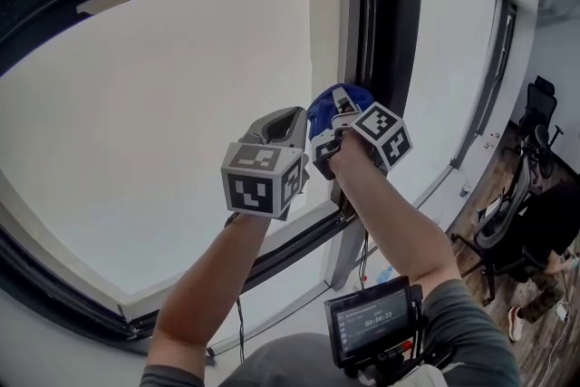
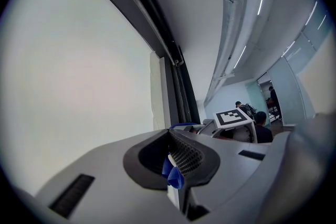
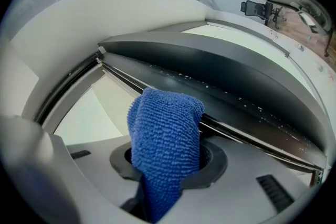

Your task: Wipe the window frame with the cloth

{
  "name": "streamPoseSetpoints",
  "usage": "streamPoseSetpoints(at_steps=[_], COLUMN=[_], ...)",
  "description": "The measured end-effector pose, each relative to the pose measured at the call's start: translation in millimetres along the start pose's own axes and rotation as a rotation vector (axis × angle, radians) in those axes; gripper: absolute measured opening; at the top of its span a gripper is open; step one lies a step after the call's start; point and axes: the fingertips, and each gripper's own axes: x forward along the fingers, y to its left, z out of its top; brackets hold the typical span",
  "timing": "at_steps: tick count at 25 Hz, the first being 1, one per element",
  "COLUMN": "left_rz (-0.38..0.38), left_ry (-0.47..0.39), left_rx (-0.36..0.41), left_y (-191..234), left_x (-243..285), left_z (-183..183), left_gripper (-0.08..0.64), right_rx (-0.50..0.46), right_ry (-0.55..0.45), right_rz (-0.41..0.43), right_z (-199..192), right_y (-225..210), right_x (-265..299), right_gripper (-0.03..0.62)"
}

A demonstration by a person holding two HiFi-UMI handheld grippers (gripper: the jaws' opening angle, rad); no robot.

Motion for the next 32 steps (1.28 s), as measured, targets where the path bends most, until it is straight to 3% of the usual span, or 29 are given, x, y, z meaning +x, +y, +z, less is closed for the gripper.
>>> streamPoseSetpoints(at_steps=[13,28,32], left_rz=[-0.008,0.007,0.015], left_ry=[-0.096,-0.202,-0.188], left_rx=[0.017,0.087,0.096], left_y=[6,15,16], left_x=[3,15,19], left_z=[65,150,151], left_gripper=[0.009,0.009,0.009], right_rx=[-0.016,-0.049,-0.043], right_ry=[-0.057,-0.117,-0.116], right_rz=[0.116,0.221,0.244], right_z=[44,96,103], right_y=[83,167,183], right_x=[28,49,52], right_gripper=[0.141,0.141,0.141])
